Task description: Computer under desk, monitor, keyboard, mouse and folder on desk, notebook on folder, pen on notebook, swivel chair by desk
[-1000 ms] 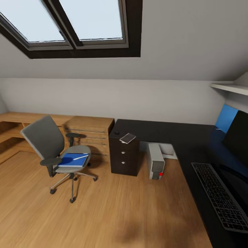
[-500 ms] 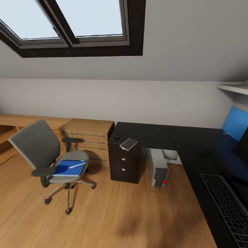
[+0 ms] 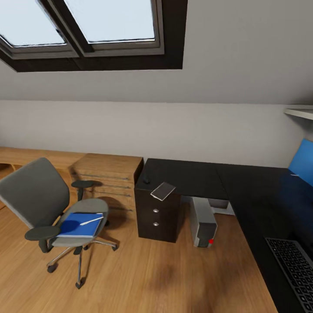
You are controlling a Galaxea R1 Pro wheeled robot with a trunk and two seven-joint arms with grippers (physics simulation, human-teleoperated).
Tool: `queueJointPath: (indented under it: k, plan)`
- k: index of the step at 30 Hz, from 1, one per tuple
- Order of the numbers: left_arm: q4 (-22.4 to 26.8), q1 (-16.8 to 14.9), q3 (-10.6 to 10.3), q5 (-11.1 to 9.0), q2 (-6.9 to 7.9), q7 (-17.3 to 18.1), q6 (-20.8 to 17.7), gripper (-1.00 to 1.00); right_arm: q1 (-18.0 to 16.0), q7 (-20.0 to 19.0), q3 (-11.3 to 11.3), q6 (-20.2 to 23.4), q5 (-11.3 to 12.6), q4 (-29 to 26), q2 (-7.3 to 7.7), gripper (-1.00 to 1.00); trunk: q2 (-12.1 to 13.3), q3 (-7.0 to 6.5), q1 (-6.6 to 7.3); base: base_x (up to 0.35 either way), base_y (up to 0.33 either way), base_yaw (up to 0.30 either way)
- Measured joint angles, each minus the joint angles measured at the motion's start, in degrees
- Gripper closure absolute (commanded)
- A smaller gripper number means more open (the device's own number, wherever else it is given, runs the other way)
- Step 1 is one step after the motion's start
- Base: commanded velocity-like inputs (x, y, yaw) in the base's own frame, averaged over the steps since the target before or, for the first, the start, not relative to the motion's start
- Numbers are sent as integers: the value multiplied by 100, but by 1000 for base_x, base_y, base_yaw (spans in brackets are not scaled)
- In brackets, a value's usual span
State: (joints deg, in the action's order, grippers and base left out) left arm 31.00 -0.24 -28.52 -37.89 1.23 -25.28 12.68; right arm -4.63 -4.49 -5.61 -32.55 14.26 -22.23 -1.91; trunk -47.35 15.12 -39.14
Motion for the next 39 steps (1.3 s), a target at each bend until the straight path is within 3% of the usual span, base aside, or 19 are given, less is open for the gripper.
queueJointPath:
  k: [14,39]
  plan:
    - [0,0,0,7,0,0,-5,-100,-1,7,9,-9,7,3,-6,-100,562,-252,308,333,0,0]
    - [0,0,0,21,8,0,10,-100,0,10,23,-27,7,-14,4,-100,564,-253,308,304,-24,104]
